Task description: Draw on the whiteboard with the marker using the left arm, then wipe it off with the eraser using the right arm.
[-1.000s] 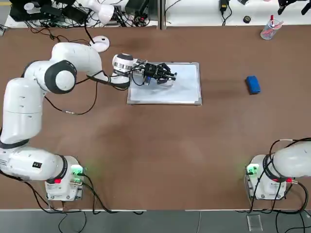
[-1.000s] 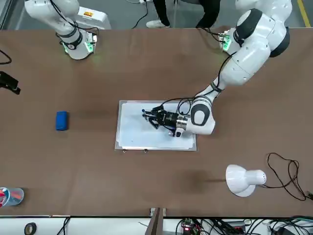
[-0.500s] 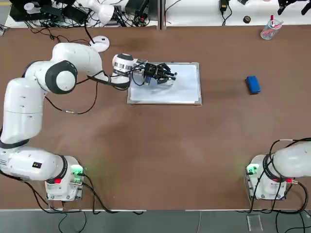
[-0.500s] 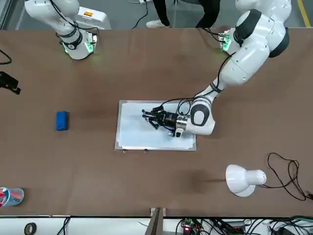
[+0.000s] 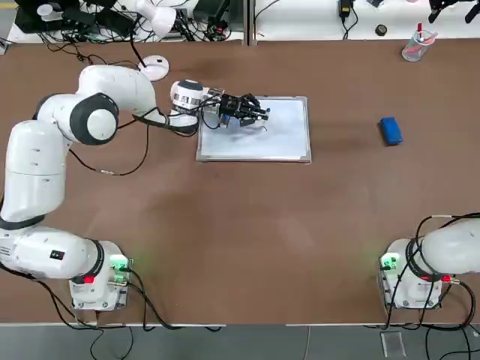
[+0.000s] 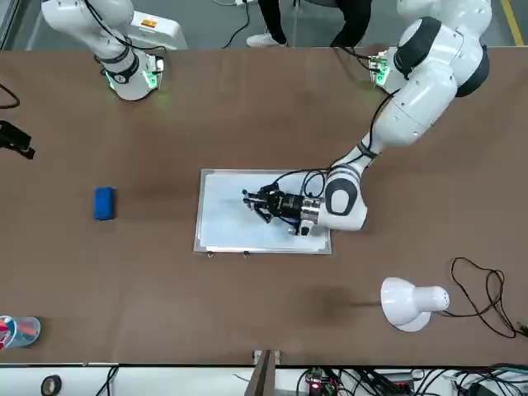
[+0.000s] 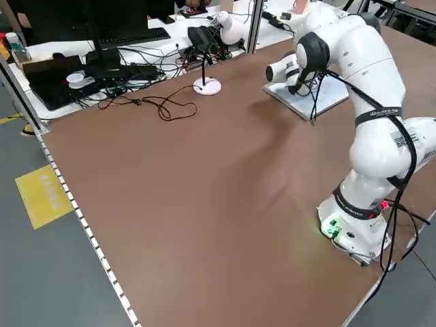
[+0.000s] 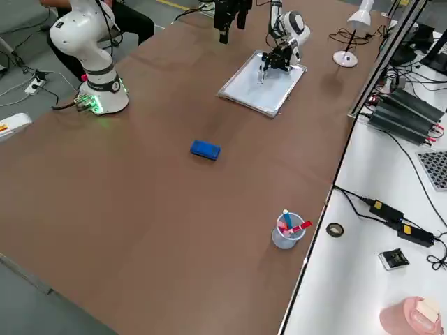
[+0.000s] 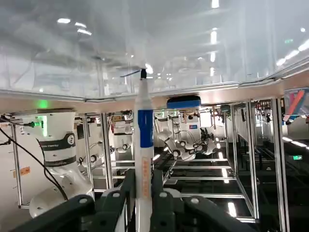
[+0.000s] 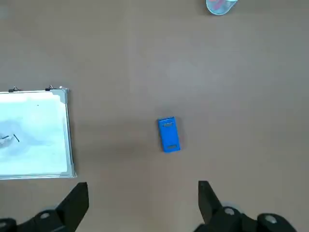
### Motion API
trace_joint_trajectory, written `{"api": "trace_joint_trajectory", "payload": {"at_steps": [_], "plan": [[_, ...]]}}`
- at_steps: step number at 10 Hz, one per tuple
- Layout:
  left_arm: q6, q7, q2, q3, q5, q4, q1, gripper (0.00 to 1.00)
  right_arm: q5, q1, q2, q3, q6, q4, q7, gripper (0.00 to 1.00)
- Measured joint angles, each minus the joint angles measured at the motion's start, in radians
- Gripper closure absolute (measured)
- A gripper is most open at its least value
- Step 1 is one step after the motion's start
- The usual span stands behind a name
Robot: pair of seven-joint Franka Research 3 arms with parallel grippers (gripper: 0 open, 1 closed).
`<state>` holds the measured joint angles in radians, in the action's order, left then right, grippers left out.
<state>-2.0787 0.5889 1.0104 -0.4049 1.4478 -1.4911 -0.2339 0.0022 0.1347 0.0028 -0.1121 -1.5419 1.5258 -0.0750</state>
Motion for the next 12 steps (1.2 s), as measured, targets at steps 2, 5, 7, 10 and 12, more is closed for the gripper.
{"api": "trace_joint_trajectory", "payload": {"at_steps": [2,5,7,10,12], "plan": [[0.000,0.000,-0.003,0.009,-0.001,0.002,0.007,0.82,0.000,0.000,0.000,0.000,0.000,0.000,0.000,0.00],[0.003,0.000,-0.021,0.012,-0.018,-0.019,0.028,0.82,0.000,0.000,0.000,0.000,-0.006,0.000,0.000,0.00],[0.007,0.000,-0.044,0.013,-0.025,-0.055,0.050,0.82,0.000,0.000,0.000,0.000,-0.013,0.002,0.000,0.00],[0.008,0.000,-0.080,0.015,-0.031,-0.110,0.069,0.82,0.000,0.000,0.000,0.001,-0.020,0.012,0.000,0.00],[0.011,0.001,-0.096,0.015,-0.067,-0.127,0.079,0.82,0.000,0.000,0.000,0.001,-0.020,0.015,0.000,0.00]]}}
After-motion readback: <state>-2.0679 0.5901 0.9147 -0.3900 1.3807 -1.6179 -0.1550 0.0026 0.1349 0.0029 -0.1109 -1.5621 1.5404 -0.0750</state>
